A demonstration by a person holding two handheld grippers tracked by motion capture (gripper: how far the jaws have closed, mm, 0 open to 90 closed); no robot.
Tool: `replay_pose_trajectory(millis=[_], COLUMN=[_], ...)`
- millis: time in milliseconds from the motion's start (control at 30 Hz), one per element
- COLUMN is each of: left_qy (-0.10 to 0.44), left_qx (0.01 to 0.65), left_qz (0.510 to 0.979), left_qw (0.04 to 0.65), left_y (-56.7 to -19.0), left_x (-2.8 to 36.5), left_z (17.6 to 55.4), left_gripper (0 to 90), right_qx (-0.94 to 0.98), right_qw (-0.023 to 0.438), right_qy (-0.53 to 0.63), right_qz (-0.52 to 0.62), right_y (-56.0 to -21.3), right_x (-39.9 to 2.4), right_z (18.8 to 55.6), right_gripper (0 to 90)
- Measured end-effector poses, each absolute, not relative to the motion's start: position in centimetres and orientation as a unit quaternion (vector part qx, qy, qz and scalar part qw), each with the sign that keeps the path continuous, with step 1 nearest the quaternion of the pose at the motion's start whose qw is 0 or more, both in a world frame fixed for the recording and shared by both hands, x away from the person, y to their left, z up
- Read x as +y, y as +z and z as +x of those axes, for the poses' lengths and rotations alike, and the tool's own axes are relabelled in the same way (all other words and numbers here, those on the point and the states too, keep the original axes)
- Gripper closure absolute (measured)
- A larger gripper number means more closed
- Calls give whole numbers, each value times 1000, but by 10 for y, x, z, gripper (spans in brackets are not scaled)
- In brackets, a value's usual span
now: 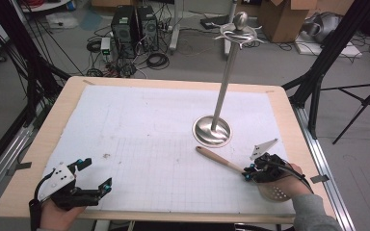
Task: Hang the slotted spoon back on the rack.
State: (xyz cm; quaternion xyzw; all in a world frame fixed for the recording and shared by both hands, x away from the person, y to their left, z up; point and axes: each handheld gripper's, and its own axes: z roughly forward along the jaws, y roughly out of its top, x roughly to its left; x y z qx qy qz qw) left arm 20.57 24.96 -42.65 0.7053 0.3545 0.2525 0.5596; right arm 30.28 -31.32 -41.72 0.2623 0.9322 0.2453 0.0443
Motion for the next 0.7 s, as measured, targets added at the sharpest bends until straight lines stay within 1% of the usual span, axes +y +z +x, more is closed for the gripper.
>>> replay_pose_trajectory(millis=[333, 700], left_qy=[246, 243], left_qx=[348, 347], left_qz=[708, 710], left_qw=[563, 562], left_y=[-427, -428], left_x=[246, 245], left_z=[207, 209], left_gripper=[23, 24], right_qx=[927, 924], right_qw=[32, 33], right_qy=[261, 274], right_qz=[266, 265], right_y=[-417, -416], right_x=[-317, -320], right_z=[303, 299], right_gripper=[780, 781])
